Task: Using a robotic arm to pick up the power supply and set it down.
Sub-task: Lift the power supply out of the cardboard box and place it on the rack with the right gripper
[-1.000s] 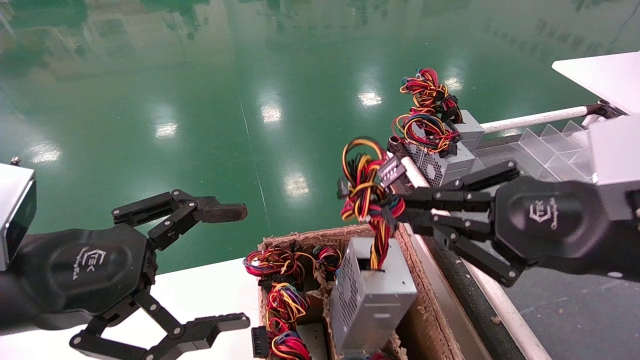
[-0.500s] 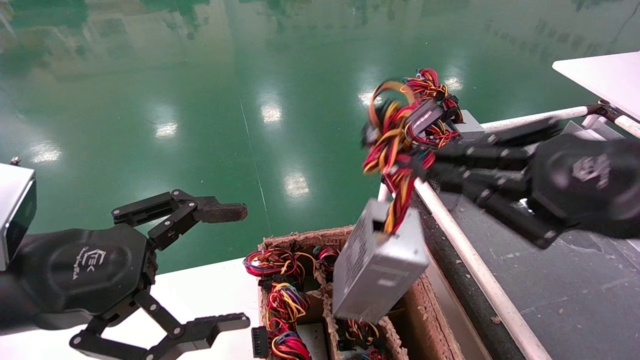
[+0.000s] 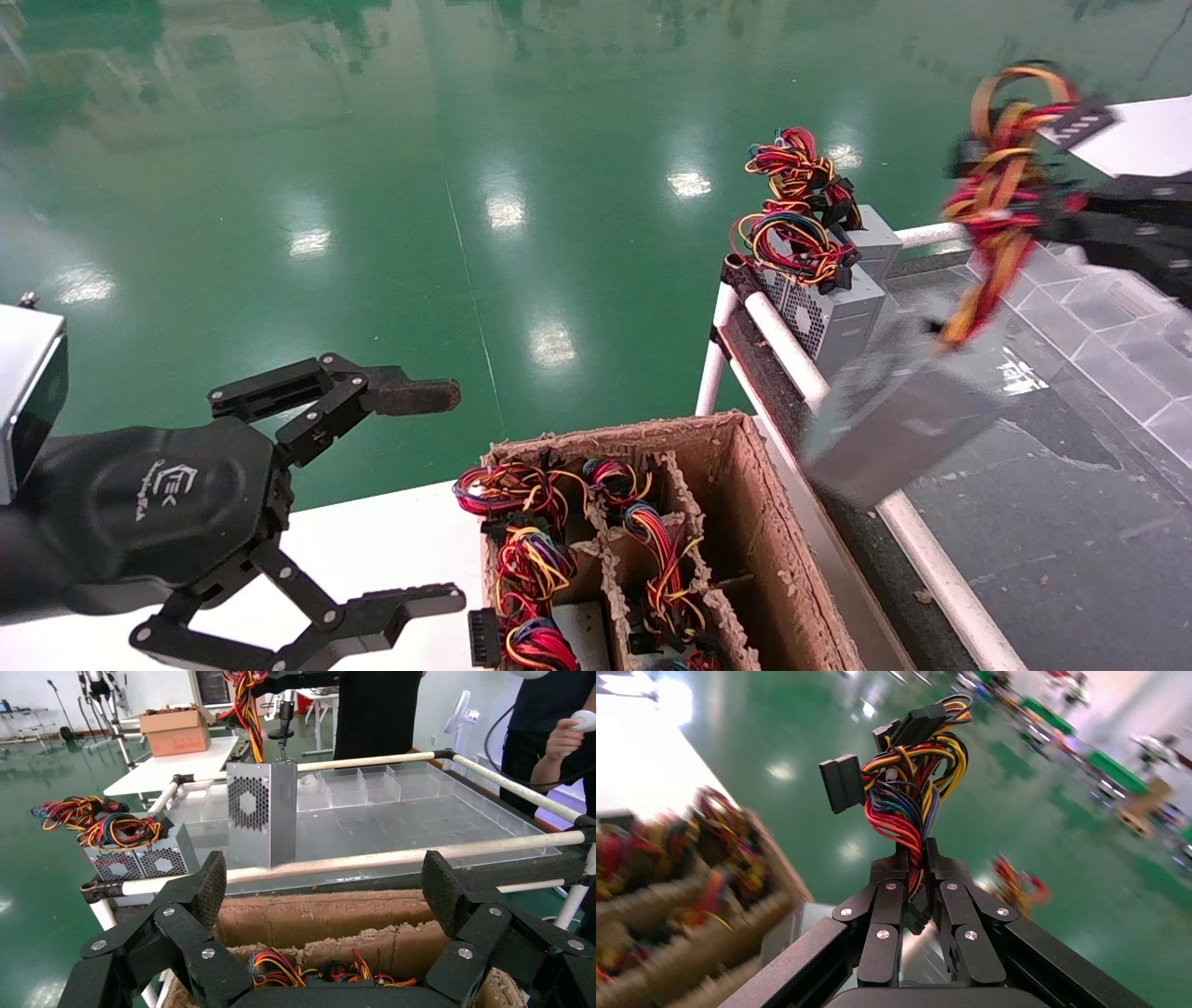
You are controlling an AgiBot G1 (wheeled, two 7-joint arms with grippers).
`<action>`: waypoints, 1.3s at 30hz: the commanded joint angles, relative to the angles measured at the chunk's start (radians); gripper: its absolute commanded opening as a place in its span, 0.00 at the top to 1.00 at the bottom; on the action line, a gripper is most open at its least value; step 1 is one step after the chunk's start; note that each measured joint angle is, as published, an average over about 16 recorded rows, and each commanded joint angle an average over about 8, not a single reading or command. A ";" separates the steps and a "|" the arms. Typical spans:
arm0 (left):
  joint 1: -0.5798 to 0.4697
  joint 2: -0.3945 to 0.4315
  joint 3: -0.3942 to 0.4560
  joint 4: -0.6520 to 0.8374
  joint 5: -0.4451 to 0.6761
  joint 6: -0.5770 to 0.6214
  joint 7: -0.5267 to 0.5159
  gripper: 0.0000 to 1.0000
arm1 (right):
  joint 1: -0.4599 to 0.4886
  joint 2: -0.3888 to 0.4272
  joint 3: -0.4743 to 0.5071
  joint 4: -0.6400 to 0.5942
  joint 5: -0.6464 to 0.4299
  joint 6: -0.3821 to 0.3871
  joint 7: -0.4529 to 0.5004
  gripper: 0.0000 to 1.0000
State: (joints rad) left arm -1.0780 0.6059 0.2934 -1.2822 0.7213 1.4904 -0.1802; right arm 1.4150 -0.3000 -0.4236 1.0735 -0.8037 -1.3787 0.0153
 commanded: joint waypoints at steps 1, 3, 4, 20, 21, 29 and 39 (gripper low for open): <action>0.000 0.000 0.000 0.000 0.000 0.000 0.000 0.00 | 0.002 0.024 0.004 -0.034 -0.016 0.000 -0.015 1.00; 0.000 0.000 0.000 0.000 0.000 0.000 0.000 0.00 | 0.000 0.040 0.006 -0.068 -0.030 0.005 -0.035 1.00; 0.000 0.000 0.000 0.000 0.000 0.000 0.000 0.00 | 0.000 0.046 0.007 -0.084 -0.036 0.007 -0.046 1.00; 0.000 -0.001 0.001 0.000 -0.001 -0.001 0.001 0.00 | 0.006 -0.027 -0.034 -0.303 -0.147 0.029 -0.167 1.00; 0.000 -0.001 0.001 0.000 -0.001 -0.001 0.001 0.00 | 0.017 -0.040 -0.039 -0.316 -0.160 0.029 -0.170 1.00; 0.000 -0.001 0.002 0.000 -0.001 -0.001 0.001 0.00 | 0.132 -0.147 -0.085 -0.429 -0.270 0.020 -0.201 1.00; -0.001 -0.001 0.002 0.000 -0.002 -0.001 0.001 0.00 | 0.267 -0.271 -0.132 -0.614 -0.379 0.031 -0.285 1.00</action>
State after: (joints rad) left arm -1.0785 0.6050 0.2957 -1.2822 0.7197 1.4894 -0.1790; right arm 1.6787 -0.5709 -0.5538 0.4619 -1.1780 -1.3479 -0.2683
